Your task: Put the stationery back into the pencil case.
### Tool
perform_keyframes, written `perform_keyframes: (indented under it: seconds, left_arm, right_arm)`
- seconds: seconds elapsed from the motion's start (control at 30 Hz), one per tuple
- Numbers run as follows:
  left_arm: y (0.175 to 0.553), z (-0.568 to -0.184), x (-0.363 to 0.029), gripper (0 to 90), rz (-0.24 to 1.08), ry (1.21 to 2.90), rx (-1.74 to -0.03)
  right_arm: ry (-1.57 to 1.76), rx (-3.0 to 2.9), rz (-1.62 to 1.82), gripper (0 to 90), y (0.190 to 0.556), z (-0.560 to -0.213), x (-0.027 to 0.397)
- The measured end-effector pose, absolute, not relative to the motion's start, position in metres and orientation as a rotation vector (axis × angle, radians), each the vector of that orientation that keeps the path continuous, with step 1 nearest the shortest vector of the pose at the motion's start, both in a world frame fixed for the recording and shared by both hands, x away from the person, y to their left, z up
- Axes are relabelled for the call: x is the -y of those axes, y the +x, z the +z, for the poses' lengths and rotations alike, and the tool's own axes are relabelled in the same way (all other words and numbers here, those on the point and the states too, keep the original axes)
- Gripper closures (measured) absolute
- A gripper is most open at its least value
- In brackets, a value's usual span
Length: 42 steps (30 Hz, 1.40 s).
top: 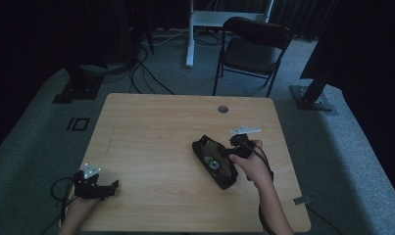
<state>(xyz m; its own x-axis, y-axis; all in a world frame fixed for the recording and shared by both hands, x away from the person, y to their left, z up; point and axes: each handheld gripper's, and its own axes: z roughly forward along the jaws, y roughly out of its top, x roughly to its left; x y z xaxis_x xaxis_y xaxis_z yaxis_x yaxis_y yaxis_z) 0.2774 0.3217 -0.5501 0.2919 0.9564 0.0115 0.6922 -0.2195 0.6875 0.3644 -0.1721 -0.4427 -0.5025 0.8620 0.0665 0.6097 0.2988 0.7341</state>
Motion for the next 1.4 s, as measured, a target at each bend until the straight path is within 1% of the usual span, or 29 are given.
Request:
perform_keyframes:
  seconds: [0.23,0.57,0.87,0.93,1.4]
  left_arm:
    - [0.277,-0.55,-0.322,0.1,0.598,1.991,-1.467]
    - [0.277,-0.55,-0.322,0.1,0.598,1.991,-1.467]
    - [0.277,-0.55,-0.322,0.1,0.598,1.991,-1.467]
    - [0.277,-0.55,-0.322,0.1,0.598,1.99,-1.467]
    - [0.277,-0.55,-0.322,0.2,0.598,1.991,-1.467]
  right_arm:
    - [1.34,-2.201,1.031,37.9,0.362,-0.445,0.187]
    - [1.373,-2.14,1.04,34.4,0.36,-0.457,0.211]
    - [1.417,-2.073,1.038,32.4,0.358,-0.475,0.233]
    - [1.431,-2.072,1.025,31.2,0.357,-0.486,0.241]
    - [1.467,-2.073,1.037,27.3,0.349,-0.515,0.26]
